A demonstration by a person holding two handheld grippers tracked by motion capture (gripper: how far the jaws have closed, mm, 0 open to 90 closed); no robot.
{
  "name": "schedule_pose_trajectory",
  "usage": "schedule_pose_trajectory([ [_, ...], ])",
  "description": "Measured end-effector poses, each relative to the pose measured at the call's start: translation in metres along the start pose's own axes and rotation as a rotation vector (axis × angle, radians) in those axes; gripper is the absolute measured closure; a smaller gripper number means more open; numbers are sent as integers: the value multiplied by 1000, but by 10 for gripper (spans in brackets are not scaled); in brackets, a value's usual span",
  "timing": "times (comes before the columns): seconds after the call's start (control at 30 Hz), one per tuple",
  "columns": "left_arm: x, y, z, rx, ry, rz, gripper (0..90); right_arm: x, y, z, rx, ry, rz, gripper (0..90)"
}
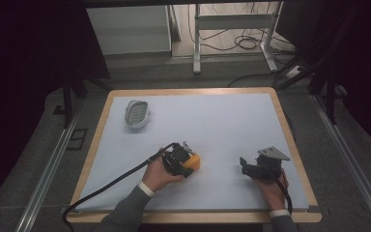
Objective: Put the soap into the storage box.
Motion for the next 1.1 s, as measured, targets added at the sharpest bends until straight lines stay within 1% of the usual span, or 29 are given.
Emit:
schedule_pose_trajectory([
  [0.07,1,-3,1,-5,0,-19,612,0,0,0,-1,0,0,101],
  [0.1,1,-3,1,-5,0,-19,611,0,0,0,-1,0,0,101],
  [0.23,4,-11,3,-12,-1,-44,612,0,0,0,-1,1,-1,101],
  [0.37,6,-19,4,-27,-10,-67,612,0,0,0,-1,1,-1,101],
  [0.43,6,-21,5,-27,-14,-80,612,0,0,0,-2,0,-1,101],
  [0.6,7,-26,8,-27,-16,-89,612,0,0,0,-2,0,-2,101],
  [0.67,7,-29,10,-47,-24,-94,612,0,0,0,-3,1,-2,101],
  [0.73,6,-31,11,-45,-24,-99,612,0,0,0,-3,0,-2,101],
  [0.8,6,-35,13,-28,-26,-119,612,0,0,0,-3,3,-1,101],
  [0.87,6,-40,15,-33,-29,-122,612,0,0,0,-3,3,-1,101],
  [1.1,6,-47,20,-25,-40,-139,612,0,0,0,-5,2,-1,101],
])
Point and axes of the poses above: each handheld gripper's, and its own axes: y roughly forward along the jaws, x roughly out of its top, z roughly to its left, the point moved 5 cm from there along y, roughly forward along the jaws, and after that the axes turned 13 degrees about -y, right-handed, at the moved point
